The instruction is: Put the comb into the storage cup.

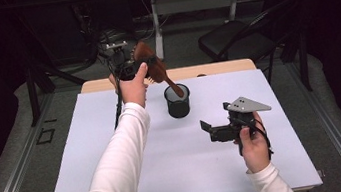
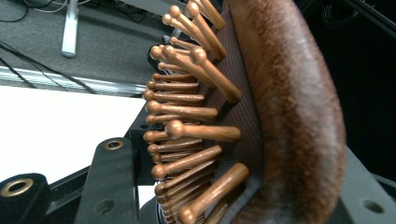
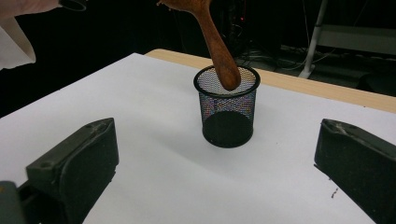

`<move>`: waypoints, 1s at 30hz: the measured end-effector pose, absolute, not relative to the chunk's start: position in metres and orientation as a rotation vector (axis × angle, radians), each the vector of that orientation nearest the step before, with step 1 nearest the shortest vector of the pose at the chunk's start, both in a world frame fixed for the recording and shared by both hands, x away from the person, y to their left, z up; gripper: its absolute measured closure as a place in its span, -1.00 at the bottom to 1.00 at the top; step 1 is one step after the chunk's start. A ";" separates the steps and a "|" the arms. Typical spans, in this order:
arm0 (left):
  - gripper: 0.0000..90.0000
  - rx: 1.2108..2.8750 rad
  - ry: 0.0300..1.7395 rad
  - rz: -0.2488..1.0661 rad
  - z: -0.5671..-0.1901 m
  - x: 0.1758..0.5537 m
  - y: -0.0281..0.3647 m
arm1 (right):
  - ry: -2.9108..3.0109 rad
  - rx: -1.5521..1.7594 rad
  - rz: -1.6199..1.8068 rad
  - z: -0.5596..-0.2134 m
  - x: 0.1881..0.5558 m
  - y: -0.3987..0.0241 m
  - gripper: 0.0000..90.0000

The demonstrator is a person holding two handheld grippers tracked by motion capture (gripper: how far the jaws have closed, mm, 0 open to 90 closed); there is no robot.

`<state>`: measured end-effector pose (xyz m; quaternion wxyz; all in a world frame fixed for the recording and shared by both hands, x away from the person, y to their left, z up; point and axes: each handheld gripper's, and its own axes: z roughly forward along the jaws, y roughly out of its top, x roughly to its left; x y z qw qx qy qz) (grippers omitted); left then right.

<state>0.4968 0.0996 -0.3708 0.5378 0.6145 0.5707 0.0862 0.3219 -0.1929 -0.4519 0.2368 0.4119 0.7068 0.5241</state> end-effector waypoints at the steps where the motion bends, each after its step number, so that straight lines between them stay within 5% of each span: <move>1: 0.07 1.461 1.359 0.206 -0.372 0.497 0.099 | 1.937 1.127 1.439 -0.452 0.322 -0.193 -1.00; 30: 0.07 1.488 1.389 0.180 -0.399 0.504 0.085 | 1.933 1.127 1.448 -0.451 0.321 -0.194 -1.00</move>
